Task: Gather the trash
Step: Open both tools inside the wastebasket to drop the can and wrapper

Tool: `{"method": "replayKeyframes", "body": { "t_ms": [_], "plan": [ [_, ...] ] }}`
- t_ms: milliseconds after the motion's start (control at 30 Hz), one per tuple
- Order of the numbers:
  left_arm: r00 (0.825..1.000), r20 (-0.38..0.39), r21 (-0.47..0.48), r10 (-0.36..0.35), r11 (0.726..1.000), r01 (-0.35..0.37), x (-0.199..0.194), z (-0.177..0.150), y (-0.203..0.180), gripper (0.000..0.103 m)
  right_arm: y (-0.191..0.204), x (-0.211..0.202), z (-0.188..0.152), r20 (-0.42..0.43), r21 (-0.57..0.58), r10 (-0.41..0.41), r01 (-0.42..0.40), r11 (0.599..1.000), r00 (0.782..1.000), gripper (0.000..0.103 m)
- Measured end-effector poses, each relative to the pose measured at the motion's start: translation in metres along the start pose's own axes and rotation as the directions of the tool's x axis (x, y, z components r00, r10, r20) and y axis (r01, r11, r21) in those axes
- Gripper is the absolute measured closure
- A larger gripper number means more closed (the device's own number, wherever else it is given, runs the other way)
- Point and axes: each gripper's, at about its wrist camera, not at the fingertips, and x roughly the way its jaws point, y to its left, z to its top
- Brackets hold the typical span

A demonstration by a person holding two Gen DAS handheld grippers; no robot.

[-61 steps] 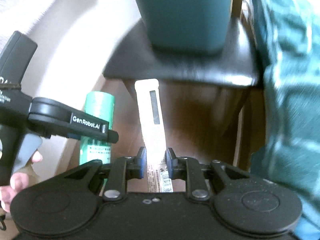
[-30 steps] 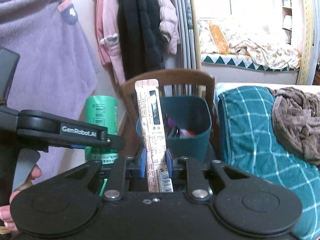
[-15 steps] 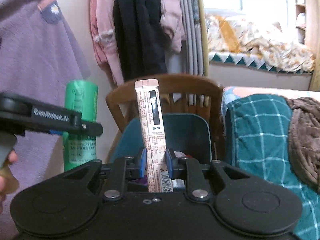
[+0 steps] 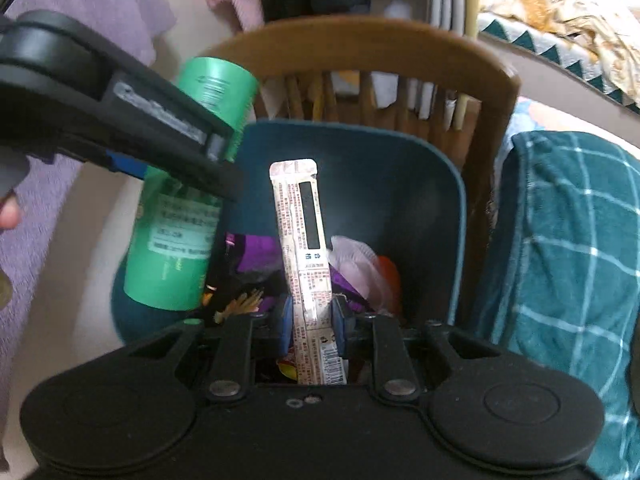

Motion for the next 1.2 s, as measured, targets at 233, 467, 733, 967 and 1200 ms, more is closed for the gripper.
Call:
{"method": "replayKeyframes", "body": {
  "t_ms": [233,467,733,967,1200],
  "plan": [
    [0.995,-0.096,-0.01,0.019,1.0,-0.02,0.036,0.001,0.001,0.055,0.003,0.029,-0.006,-0.096,-0.124,0.007,-0.019,0.992,0.995,0.081],
    [0.991,-0.131,-0.02,0.027,0.999,-0.03,0.051,0.0,0.001,0.054,0.006,0.034,-0.007,-0.112,-0.189,0.033,-0.054,0.981,0.993,0.075],
    [0.996,-0.087,0.013,0.005,1.0,-0.004,0.042,-0.003,0.0,0.048,0.002,0.016,0.0,-0.084,-0.18,0.049,-0.063,0.982,0.995,0.06],
    [0.999,0.0,0.052,-0.049,0.997,0.049,0.005,-0.016,0.005,0.04,0.008,-0.015,-0.002,0.004,-0.159,0.004,-0.004,0.987,1.0,0.049],
    [0.988,0.108,0.11,-0.107,0.989,0.095,-0.053,-0.042,0.015,0.04,0.015,-0.063,-0.01,0.118,-0.069,-0.019,0.028,0.997,0.993,0.044]
  ]
}}
